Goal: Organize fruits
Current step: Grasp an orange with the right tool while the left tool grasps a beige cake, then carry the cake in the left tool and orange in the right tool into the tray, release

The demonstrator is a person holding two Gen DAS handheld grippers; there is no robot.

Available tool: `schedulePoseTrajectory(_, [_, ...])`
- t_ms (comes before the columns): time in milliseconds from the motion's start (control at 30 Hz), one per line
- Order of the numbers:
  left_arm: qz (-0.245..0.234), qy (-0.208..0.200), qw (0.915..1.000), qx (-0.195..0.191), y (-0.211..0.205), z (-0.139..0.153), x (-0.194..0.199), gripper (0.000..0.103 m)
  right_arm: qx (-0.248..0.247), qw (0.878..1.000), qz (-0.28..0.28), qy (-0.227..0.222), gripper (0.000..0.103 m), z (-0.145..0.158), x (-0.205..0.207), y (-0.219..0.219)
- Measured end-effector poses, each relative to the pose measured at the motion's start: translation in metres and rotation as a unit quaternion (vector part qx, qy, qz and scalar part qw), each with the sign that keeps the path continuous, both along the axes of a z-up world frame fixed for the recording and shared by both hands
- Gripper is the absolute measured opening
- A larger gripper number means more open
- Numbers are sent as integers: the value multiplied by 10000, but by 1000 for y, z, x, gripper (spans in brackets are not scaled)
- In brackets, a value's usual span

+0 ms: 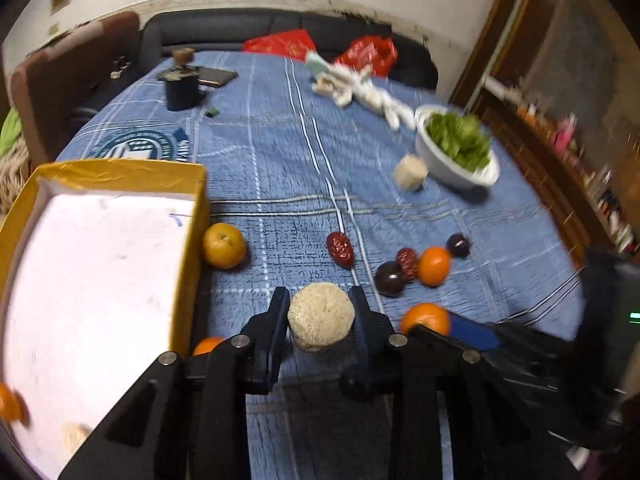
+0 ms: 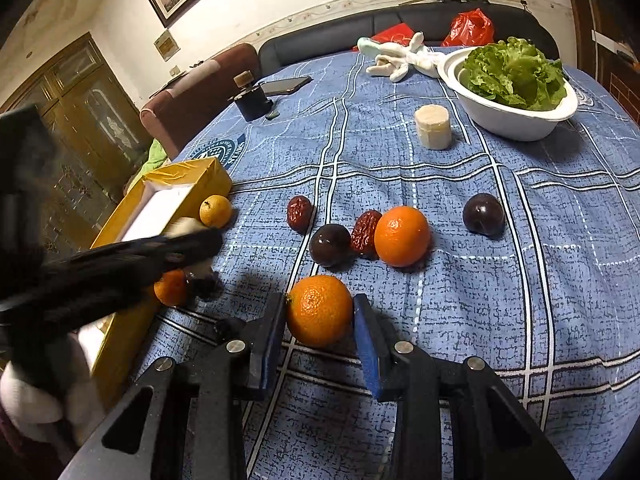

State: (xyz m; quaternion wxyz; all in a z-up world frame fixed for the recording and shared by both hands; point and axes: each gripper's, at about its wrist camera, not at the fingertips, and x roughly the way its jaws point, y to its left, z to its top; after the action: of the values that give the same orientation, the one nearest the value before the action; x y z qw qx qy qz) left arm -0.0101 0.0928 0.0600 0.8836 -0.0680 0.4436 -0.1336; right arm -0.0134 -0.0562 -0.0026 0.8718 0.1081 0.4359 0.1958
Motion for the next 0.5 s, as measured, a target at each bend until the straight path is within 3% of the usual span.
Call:
schedulePoseTrajectory(167, [480,-166,9980,-373,28,14,-29,29,-64,10000,-41,-19,37,-1,-2,1])
schedulePoseTrajectory(500, [1083,-398,9932,-133,57,26,-59,29,-43,10000,-89,-6,37,-4,-4,-1])
